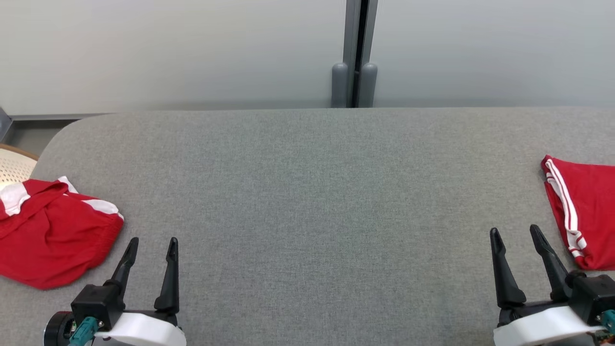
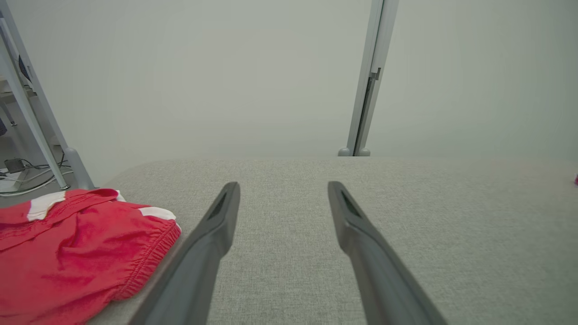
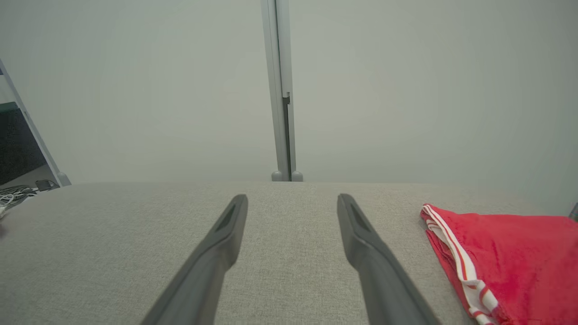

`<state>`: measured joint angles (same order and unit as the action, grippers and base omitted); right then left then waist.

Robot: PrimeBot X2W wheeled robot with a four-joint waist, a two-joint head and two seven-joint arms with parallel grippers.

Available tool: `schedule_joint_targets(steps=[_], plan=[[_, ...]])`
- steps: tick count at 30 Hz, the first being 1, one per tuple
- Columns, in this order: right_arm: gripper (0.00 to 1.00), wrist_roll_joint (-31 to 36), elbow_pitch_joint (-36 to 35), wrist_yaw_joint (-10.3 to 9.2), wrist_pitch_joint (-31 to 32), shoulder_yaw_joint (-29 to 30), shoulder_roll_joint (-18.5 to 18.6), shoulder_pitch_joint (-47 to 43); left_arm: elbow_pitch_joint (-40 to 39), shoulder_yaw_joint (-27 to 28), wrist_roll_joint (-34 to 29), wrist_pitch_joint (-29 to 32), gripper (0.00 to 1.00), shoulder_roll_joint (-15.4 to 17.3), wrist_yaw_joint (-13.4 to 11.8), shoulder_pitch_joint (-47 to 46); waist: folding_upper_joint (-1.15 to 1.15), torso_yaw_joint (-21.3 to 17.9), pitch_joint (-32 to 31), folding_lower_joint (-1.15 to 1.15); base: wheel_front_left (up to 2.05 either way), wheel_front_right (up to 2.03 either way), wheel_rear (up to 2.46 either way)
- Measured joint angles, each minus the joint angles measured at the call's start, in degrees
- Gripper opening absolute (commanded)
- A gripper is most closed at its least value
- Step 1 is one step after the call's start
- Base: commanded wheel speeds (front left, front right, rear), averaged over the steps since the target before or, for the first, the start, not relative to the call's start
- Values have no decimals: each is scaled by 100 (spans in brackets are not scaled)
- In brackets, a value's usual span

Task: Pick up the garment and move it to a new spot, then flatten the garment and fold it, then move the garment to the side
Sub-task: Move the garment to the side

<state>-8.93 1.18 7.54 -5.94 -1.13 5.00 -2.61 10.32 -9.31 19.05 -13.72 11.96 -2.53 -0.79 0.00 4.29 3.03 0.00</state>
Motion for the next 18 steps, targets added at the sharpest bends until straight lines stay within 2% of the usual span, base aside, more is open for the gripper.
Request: schedule_joint_targets(steps=[7,18], plan=[[100,1,-223,0,197,96,7,-420,48,-53,26,108,100,57,-7,299,0,-97,-433,0,0,0,0],[100,11,-394,0,287,153,-31,-530,12,-68,82,162,100,120,-51,337,0,-149,-497,0,0,0,0]])
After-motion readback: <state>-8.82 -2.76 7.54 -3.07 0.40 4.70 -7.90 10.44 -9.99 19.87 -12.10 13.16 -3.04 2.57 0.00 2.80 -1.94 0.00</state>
